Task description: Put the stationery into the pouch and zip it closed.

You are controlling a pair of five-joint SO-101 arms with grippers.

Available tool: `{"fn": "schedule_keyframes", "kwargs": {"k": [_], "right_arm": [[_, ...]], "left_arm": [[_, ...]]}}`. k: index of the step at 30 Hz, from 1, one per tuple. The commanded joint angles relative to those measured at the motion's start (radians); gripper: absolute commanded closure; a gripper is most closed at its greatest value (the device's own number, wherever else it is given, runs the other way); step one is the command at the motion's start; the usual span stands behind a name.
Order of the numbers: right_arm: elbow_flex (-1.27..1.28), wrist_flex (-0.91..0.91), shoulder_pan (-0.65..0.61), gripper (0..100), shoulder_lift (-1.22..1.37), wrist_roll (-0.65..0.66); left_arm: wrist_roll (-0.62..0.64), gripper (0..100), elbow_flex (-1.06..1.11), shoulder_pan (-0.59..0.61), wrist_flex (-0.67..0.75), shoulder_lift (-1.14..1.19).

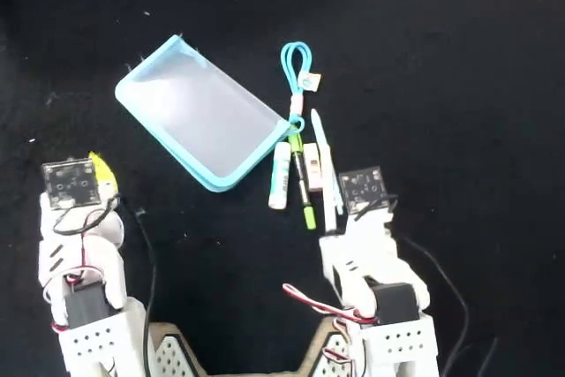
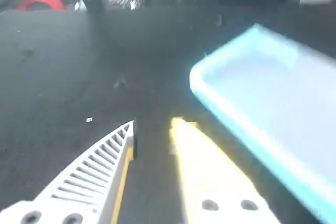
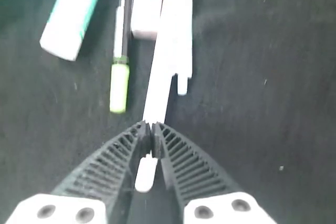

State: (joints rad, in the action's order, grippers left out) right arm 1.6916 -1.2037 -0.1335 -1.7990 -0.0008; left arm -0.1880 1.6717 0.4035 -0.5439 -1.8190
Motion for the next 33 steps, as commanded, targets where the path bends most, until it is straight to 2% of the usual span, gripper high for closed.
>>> {"fn": "schedule_keyframes", "kwargs": {"k": [1,4,9,13,16,20,26,29,33], "right_arm": [[-0.01,0.133,-0.005,98.7,-0.094,0.0],[-0.07,0.199,-0.005,98.7,-0.094,0.052],[-0.286,0.204,-0.005,98.6,-0.094,0.278],[-0.455,0.198,-0.005,98.5,-0.094,0.235],[-0.578,0.152,-0.006,95.9,-0.094,0.226],[-0.736,0.109,-0.011,90.1,-0.093,0.203],[-0.917,0.112,-0.011,91.3,0.013,0.135],[-1.03,0.112,-0.031,91.3,0.18,0.129],[-1.142,0.098,-0.135,91.3,0.463,0.103]], "left_arm": [[0.181,78,-0.096,0.058,0.092,-0.006],[0.23,80,-0.191,0.07,0.086,-0.006],[0.244,80,-0.321,0.018,0.086,-0.005],[0.239,80,-0.378,-0.033,0.048,-0.003],[0.242,80,-0.429,-0.054,-0.072,-0.002],[0.238,80,-0.42,-0.157,-0.227,0.0],[0.184,80,-0.355,-0.228,-0.199,0.109],[0.189,80,-0.326,-0.234,-0.155,0.186],[0.189,80,-0.282,-0.262,-0.072,0.292]]}}
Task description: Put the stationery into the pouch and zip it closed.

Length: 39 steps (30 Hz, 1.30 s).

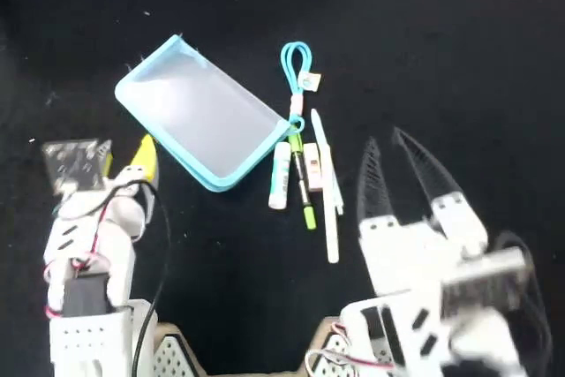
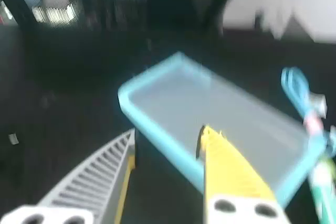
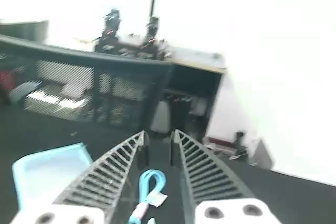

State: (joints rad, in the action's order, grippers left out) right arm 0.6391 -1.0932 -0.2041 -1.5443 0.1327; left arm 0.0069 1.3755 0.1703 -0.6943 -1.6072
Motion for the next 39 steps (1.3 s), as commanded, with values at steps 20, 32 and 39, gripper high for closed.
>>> {"fn": "schedule_keyframes", "kwargs": {"k": [20,32,39], "right_arm": [[0.321,0.519,-0.218,90.9,0.866,-0.199],[0.317,0.519,-0.114,77.5,0.866,-0.244],[0.323,0.528,-0.114,80.5,0.915,-0.367]], "left_arm": [[0.034,79,-0.064,-0.042,0.126,0.216],[0.015,79,-0.318,-0.05,0.026,0.675],[0.063,80,-0.404,-0.053,0.031,0.934]]}}
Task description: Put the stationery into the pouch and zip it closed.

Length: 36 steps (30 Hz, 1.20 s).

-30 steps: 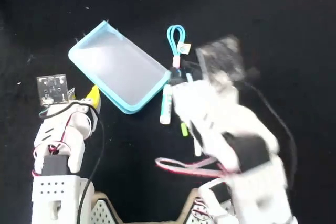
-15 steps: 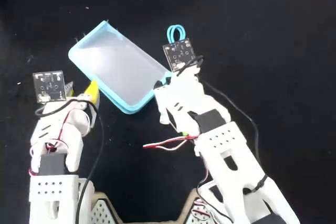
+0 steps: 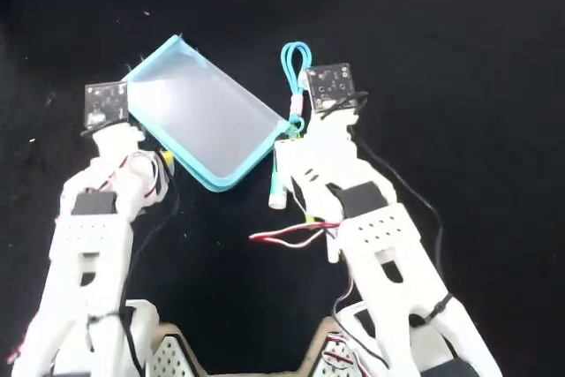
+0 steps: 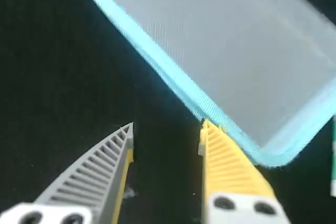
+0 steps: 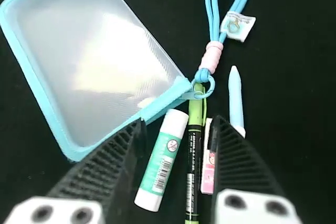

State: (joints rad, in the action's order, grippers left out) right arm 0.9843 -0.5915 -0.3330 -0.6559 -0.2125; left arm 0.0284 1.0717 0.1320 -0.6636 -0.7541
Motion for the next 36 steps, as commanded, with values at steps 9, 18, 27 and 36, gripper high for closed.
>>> {"fn": "schedule_keyframes", "kwargs": {"k": [9,18,27,36], "right_arm": [[-0.116,0.114,0.083,80.5,0.269,-0.023],[-0.147,0.439,0.109,80.7,0.503,-0.017],[-0.294,0.47,0.127,80.8,0.716,-0.015],[-0.507,0.123,0.157,80.8,0.8,-0.005]], "left_arm": [[0.04,79,-0.153,-0.14,0.117,0.107],[0.028,80,-0.059,-0.179,0.127,0.1],[0.029,80,0.051,-0.179,0.213,0.1],[0.029,80,0.085,-0.179,0.253,0.098]]}}
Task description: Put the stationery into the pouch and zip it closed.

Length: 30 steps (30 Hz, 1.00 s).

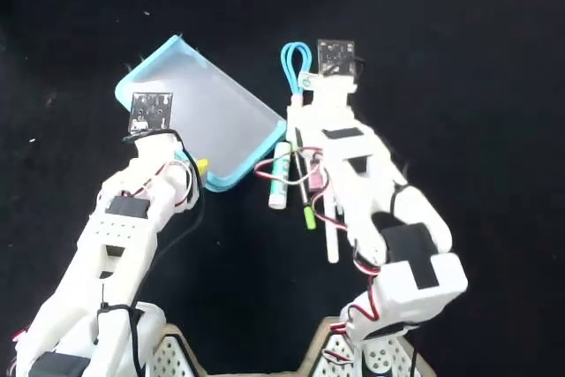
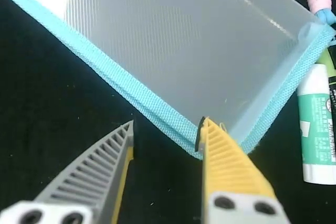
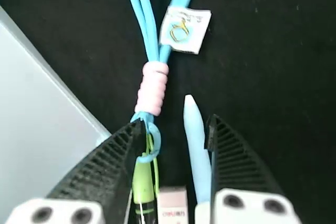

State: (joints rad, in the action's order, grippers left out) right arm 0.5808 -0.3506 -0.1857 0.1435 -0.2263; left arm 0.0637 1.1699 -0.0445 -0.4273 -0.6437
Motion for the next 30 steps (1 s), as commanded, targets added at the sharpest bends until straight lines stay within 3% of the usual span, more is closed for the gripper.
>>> {"fn": "schedule_keyframes", "kwargs": {"k": [1,5,19,25,30], "right_arm": [[-0.13,-0.152,0.008,80.8,0.008,0.031],[-0.205,-0.178,0.008,80.8,0.064,0.1],[-0.252,-0.133,-0.08,80.9,0.17,0.112],[-0.26,-0.161,-0.077,97.1,0.166,0.226],[-0.217,-0.166,-0.023,98.7,0.07,0.229]], "left_arm": [[-0.006,80,-0.013,-0.002,0.017,-0.012],[-0.006,80,-0.013,-0.002,0.015,-0.012],[-0.012,80,-0.013,-0.002,0.014,-0.012],[-0.014,80,-0.013,-0.002,0.015,-0.012],[-0.014,80,-0.013,-0.001,0.015,-0.012]]}}
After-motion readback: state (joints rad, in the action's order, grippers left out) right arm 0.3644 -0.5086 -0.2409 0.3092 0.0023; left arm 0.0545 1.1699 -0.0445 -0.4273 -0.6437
